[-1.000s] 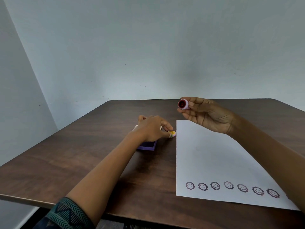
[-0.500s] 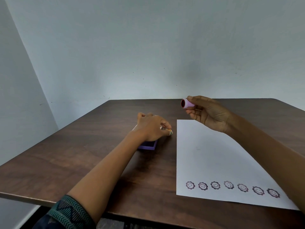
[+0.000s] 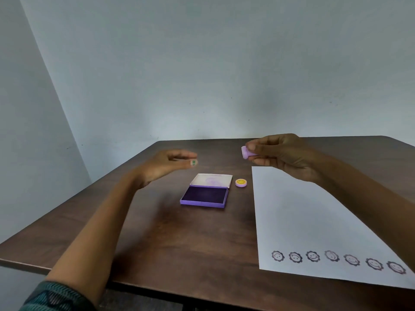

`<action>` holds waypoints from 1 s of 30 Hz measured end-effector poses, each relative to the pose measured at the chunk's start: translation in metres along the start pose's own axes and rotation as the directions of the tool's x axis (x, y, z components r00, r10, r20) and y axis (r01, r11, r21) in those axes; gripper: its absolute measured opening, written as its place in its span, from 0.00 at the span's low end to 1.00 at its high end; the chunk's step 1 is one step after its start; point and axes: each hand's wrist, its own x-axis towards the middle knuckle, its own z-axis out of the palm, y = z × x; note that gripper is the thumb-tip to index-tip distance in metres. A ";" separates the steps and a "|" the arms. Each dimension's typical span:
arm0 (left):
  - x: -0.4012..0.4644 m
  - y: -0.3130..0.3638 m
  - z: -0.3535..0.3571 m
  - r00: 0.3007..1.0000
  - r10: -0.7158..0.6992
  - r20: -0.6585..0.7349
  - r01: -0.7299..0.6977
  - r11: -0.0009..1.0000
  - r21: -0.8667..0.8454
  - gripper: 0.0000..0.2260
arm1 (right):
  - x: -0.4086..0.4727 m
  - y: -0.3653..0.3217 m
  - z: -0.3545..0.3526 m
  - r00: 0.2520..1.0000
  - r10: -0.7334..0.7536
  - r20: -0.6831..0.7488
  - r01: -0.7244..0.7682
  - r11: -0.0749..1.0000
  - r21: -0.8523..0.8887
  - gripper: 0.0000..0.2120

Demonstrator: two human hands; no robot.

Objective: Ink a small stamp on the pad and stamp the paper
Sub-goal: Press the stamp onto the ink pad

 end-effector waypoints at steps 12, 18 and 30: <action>-0.016 -0.039 -0.013 0.943 -0.181 0.279 0.126 0.970 0.207 0.30 | 0.009 -0.002 0.061 0.992 -0.013 0.129 0.088 0.800 -0.594 0.10; -0.018 -0.036 -0.009 0.947 -0.176 0.269 0.115 0.967 0.228 0.26 | 0.020 0.005 0.094 0.976 -0.066 0.208 0.201 0.640 -0.741 0.10; -0.019 -0.032 -0.006 0.942 -0.182 0.283 0.115 0.965 0.236 0.21 | 0.036 0.023 0.123 0.970 -0.101 0.221 0.243 0.471 -0.848 0.10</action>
